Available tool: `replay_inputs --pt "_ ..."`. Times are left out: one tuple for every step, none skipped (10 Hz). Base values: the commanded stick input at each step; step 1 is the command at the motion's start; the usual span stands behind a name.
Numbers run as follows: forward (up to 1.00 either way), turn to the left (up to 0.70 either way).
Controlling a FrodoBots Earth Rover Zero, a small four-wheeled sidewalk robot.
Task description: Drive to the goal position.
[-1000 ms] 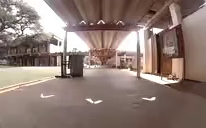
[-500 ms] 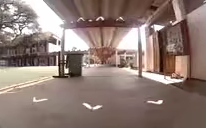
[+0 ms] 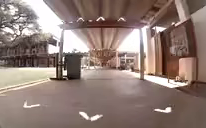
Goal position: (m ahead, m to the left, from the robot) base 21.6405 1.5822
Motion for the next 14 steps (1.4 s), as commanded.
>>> replay_inputs --pt "0.5 0.0" --pt "0.5 0.0" --pt "0.5 0.0" --pt "0.5 0.0" --pt "0.5 0.0" --pt "0.5 0.0" --pt "0.5 0.0" --pt "0.5 0.0" --pt "0.5 0.0" --pt "0.5 0.0" --pt "0.5 0.0" --pt "0.5 0.0" --pt "0.5 0.0" --pt "0.5 0.0"
